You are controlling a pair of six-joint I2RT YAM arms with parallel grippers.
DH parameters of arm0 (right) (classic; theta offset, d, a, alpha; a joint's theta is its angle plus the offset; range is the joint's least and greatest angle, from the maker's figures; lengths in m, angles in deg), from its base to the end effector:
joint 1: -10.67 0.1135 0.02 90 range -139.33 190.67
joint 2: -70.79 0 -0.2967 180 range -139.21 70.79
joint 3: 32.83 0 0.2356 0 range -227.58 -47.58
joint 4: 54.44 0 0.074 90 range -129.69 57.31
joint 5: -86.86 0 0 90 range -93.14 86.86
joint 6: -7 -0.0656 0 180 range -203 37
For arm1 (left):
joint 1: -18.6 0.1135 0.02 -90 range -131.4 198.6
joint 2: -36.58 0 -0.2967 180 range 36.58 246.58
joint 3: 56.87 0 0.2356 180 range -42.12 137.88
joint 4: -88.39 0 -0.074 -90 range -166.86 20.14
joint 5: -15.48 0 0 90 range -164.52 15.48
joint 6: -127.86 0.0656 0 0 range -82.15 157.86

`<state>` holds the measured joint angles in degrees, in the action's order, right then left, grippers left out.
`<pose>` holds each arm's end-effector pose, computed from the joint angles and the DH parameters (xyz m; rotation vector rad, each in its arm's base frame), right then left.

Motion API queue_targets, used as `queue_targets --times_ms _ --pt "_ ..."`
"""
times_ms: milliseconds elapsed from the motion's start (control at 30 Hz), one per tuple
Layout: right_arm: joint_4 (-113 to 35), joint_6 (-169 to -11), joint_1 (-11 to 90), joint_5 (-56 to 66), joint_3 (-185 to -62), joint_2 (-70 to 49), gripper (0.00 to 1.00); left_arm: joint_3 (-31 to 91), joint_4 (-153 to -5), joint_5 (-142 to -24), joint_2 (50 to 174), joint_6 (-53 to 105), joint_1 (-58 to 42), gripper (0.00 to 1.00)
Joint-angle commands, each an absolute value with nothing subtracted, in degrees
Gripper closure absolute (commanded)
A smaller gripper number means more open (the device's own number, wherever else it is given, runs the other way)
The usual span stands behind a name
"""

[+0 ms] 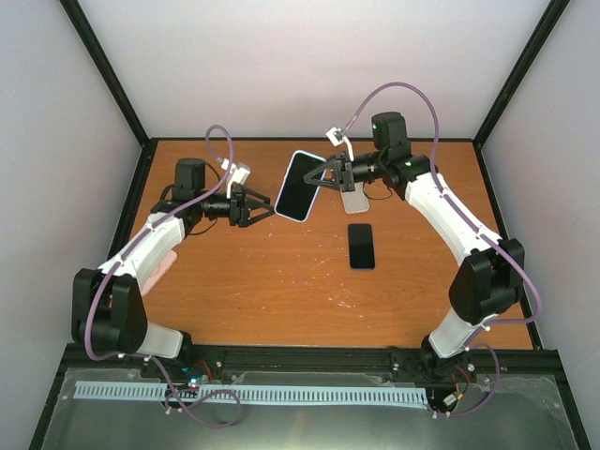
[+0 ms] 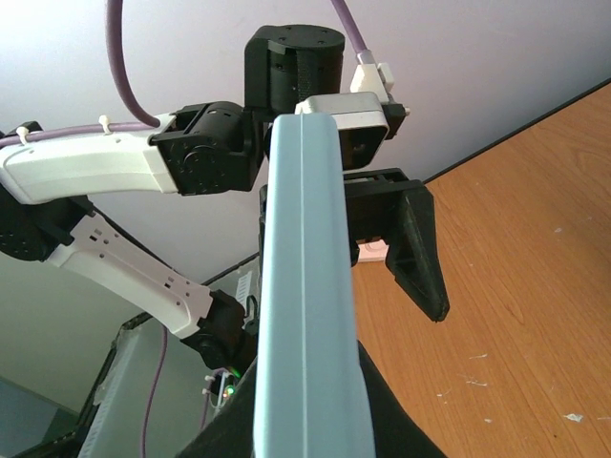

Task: Take the phone out of the phone case
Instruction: Pick up the phone at the center of the board.

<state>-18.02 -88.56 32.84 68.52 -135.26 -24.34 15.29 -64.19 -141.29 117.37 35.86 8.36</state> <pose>0.3126 0.1946 0.3929 -1.0587 1.7416 1.5794 0.2709 -0.1102 0.3122 0.7932 1.8997 -1.3848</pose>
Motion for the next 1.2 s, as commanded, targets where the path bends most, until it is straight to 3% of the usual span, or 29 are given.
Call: queue_targets --times_ms 0,400,767,1167 --pt "-18.55 -87.31 33.42 68.68 -135.28 -21.57 0.97 16.95 -65.65 -145.73 116.35 37.34 8.14 0.28" --pt "-19.86 -88.14 33.48 67.61 -135.46 -22.52 0.97 13.73 -72.08 -148.66 114.27 36.11 7.75 0.26" --pt "-21.53 -89.80 34.03 72.30 -135.29 -22.51 0.97 16.23 -68.19 -136.08 117.69 37.17 7.54 0.36" --pt "-21.24 -89.96 35.72 77.30 -135.19 -22.16 0.97 17.42 -68.54 -129.73 120.98 32.71 8.25 0.39"
